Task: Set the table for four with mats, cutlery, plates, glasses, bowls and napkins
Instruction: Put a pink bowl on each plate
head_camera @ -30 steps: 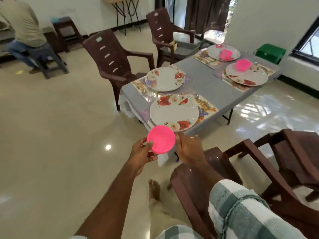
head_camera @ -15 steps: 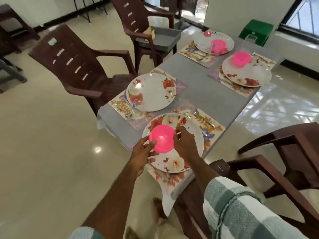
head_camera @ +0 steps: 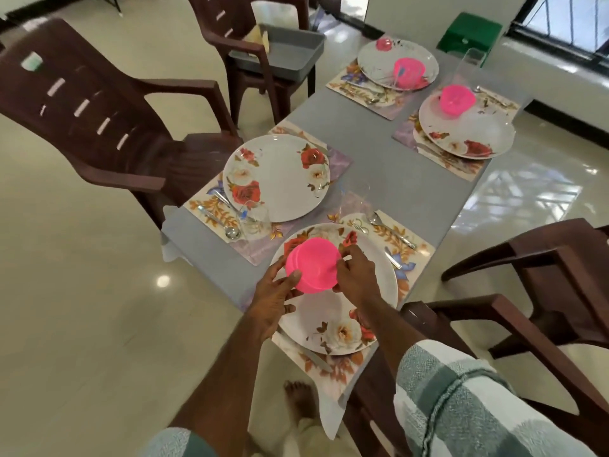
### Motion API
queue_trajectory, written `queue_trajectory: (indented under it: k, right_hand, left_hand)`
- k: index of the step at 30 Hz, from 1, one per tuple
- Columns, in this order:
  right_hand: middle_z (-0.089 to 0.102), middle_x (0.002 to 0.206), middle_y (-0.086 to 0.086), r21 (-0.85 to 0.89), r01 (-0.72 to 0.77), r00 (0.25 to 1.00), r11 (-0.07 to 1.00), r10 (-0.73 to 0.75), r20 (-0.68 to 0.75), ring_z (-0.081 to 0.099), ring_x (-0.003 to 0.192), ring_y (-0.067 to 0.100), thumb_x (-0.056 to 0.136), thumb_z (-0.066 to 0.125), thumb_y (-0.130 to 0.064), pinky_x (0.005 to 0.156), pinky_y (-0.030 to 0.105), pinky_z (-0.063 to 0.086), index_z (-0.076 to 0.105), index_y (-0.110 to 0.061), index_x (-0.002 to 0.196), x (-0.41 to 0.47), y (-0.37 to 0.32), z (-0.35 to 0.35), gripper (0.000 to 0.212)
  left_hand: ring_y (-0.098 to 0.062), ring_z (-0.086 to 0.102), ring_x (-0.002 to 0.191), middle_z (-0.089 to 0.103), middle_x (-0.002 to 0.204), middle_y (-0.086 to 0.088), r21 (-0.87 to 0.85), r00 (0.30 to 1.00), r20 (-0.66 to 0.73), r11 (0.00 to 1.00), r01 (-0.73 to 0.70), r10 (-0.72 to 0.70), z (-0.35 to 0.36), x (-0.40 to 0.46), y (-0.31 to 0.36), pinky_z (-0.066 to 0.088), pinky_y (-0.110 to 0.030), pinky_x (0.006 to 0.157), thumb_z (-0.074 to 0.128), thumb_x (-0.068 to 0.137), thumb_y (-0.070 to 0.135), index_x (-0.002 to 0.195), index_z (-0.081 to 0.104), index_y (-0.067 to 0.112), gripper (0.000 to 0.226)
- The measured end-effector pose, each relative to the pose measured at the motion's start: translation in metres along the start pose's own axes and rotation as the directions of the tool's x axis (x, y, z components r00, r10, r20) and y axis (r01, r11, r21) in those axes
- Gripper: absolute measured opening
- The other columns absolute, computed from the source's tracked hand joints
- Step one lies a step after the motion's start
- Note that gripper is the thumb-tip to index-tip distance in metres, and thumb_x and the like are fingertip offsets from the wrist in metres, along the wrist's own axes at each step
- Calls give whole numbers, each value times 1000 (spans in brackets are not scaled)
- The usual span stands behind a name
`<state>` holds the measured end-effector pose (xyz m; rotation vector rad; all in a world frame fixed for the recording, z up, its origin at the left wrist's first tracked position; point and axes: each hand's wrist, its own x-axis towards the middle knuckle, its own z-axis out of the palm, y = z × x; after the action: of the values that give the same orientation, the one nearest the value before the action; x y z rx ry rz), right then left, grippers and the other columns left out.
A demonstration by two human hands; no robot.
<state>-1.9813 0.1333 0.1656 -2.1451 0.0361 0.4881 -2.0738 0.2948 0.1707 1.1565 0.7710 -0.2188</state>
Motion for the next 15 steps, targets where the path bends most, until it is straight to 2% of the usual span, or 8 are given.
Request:
queue_trajectory:
  k: [3,6,8,11,13,15]
  right_hand:
    - [70,102,8,-83,4,990,997,-16,-137,70,80,24,99,49,-19,66,46,62,55,-16,125,14,-1,0,27]
    - [72,101,10,-125,-47,968,991,15,-249,70,84,32,95,52,-19,74,48,61,59,-19,115,32,-2,-2,21]
    - [72,100,12,-133,-108,961,985,69,-268,70,87,35,94,52,-19,77,49,60,58,-19,110,44,-2,-2,18]
    - [69,107,18,-125,-192,949,973,151,-277,67,97,40,96,51,-18,85,48,57,57,-16,112,56,-3,-2,17]
    - [67,111,20,-126,-226,941,966,183,-285,65,101,42,97,50,-16,87,47,55,56,-13,114,62,-3,-3,19]
    - [67,112,21,-153,-236,941,960,186,-283,65,103,42,98,49,-15,87,46,55,55,-12,117,67,-1,-3,20]
  left_hand:
    - [-20,75,97,75,112,0,4,1000,9,1000,3,-3,-4,5,-2,46,-42,81,76,88,31,141,50,37,59]
    - [-24,74,99,73,116,-4,3,1000,-17,1000,5,-5,-15,8,-3,48,-41,76,76,88,32,140,51,37,57]
    - [-30,72,102,71,118,-9,-21,999,-42,1000,12,-13,-24,9,1,51,-43,74,72,92,27,137,53,37,50]
    - [-35,70,103,67,121,-12,-49,998,-54,999,15,-18,-38,10,9,55,-57,89,69,93,18,138,53,32,50]
    - [-38,68,105,66,124,-15,-64,999,-52,998,-2,-2,-47,10,13,57,-55,87,69,92,15,137,55,28,49]
    - [-39,68,106,66,125,-14,-79,999,-52,997,-11,6,-52,9,16,60,-46,76,70,90,15,131,59,30,45]
